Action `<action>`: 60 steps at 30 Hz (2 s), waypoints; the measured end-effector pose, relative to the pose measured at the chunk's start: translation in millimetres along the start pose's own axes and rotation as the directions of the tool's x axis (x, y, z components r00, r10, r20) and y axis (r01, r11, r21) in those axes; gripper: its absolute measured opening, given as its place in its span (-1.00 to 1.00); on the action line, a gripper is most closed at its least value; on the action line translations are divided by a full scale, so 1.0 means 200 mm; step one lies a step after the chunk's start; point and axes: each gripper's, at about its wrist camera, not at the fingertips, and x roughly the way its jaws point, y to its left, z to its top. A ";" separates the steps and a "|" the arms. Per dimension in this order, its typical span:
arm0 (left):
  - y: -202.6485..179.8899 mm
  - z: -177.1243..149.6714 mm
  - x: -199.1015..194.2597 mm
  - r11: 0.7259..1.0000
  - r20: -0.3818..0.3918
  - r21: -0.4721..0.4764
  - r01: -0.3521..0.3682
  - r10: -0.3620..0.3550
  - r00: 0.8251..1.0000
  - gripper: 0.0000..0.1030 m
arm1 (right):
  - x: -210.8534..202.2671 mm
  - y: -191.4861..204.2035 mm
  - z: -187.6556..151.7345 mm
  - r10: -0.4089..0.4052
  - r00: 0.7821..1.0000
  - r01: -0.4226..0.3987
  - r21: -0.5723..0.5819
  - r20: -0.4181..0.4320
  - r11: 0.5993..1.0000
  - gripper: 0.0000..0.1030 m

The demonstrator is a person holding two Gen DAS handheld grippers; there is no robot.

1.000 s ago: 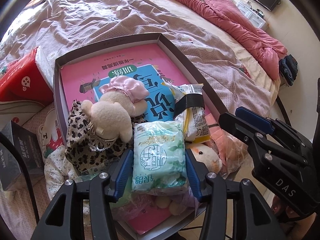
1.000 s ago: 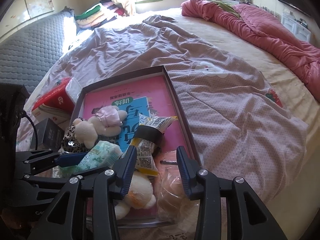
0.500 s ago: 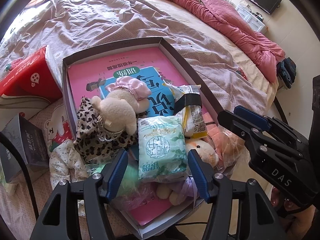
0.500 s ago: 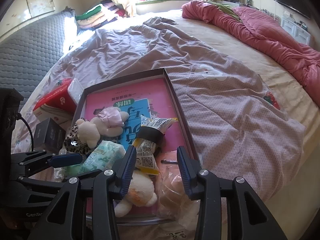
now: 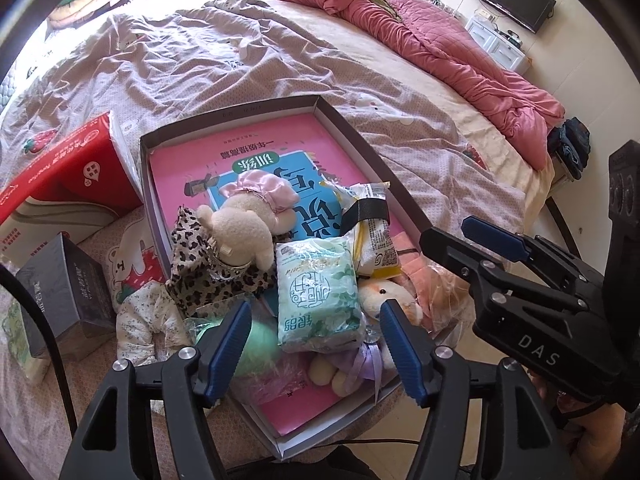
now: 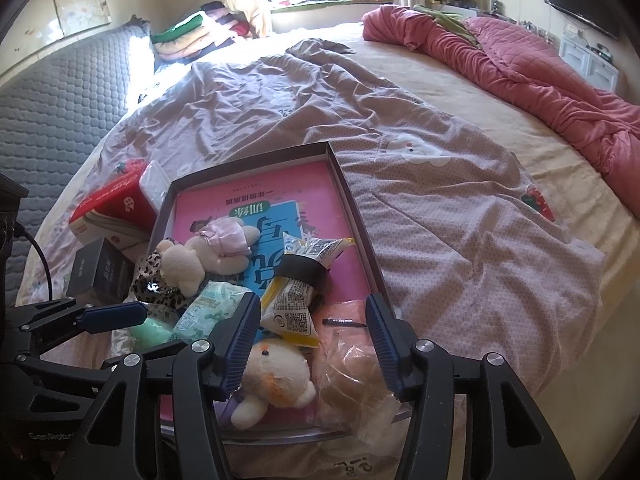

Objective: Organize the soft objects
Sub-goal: 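Withdraw both open tools up and back from the tray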

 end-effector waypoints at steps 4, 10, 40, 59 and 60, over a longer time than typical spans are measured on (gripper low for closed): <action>0.01 -0.01 -0.04 1.000 0.018 -0.008 -0.011 0.011 1.000 0.39 | -0.02 0.01 0.00 -0.005 1.000 0.005 -0.005 0.005 1.000 0.13; 0.03 -0.03 -0.10 0.999 0.034 -0.027 -0.045 0.046 0.998 0.47 | -0.06 0.05 0.00 -0.017 1.000 0.017 -0.036 0.019 0.999 0.18; 0.09 -0.23 -0.36 0.984 0.095 -0.028 -0.176 0.178 0.979 0.62 | -0.35 0.22 -0.09 -0.026 0.991 0.043 -0.131 0.129 0.990 0.42; 0.24 -0.41 -0.50 0.977 0.120 -0.084 -0.198 0.207 0.971 0.62 | -0.41 0.42 -0.23 0.028 0.995 -0.010 -0.194 0.092 0.981 0.43; 0.25 -0.42 -0.51 0.975 0.121 -0.092 -0.202 0.212 0.970 0.62 | -0.41 0.44 -0.24 0.039 0.995 -0.021 -0.202 0.087 0.979 0.43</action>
